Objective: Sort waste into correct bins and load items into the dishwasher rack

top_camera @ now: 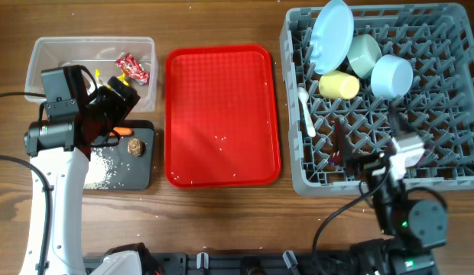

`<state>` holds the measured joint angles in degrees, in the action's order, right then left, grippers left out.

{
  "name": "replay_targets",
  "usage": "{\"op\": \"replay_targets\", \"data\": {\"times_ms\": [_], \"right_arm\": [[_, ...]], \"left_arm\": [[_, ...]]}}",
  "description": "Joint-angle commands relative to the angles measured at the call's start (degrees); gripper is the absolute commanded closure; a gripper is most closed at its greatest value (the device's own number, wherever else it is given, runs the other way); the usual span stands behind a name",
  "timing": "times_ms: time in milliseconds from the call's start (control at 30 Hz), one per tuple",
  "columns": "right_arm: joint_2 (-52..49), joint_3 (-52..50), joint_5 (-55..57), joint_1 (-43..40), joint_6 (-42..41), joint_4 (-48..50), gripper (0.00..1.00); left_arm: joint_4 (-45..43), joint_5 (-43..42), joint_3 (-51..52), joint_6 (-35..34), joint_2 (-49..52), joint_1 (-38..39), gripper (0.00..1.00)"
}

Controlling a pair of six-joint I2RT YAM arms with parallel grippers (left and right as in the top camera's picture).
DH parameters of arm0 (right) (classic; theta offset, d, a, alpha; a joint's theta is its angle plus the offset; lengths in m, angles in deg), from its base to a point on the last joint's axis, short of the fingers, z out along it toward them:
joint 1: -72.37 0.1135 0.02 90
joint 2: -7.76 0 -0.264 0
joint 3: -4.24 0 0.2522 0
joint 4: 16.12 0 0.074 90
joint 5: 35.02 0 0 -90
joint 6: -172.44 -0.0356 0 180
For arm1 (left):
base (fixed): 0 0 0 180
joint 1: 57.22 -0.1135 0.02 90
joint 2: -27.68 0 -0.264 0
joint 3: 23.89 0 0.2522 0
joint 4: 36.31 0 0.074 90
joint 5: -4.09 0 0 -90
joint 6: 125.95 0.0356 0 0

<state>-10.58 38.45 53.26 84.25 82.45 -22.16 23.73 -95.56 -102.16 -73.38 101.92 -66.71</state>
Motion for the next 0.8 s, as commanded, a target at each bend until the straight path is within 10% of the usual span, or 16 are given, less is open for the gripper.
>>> {"op": "replay_targets", "data": {"times_ms": [0, 767], "right_arm": [[7.8, -8.8, -0.8, -0.7, -5.5, 2.4, 0.00], [18.2, -20.2, -7.4, -11.5, -6.7, -5.8, 0.00]], "left_arm": [[-0.1, 0.2, -0.7, -0.5, -0.3, -0.4, 0.00], [-0.1, 0.2, -0.7, -0.5, -0.3, -0.4, 0.00]]}}
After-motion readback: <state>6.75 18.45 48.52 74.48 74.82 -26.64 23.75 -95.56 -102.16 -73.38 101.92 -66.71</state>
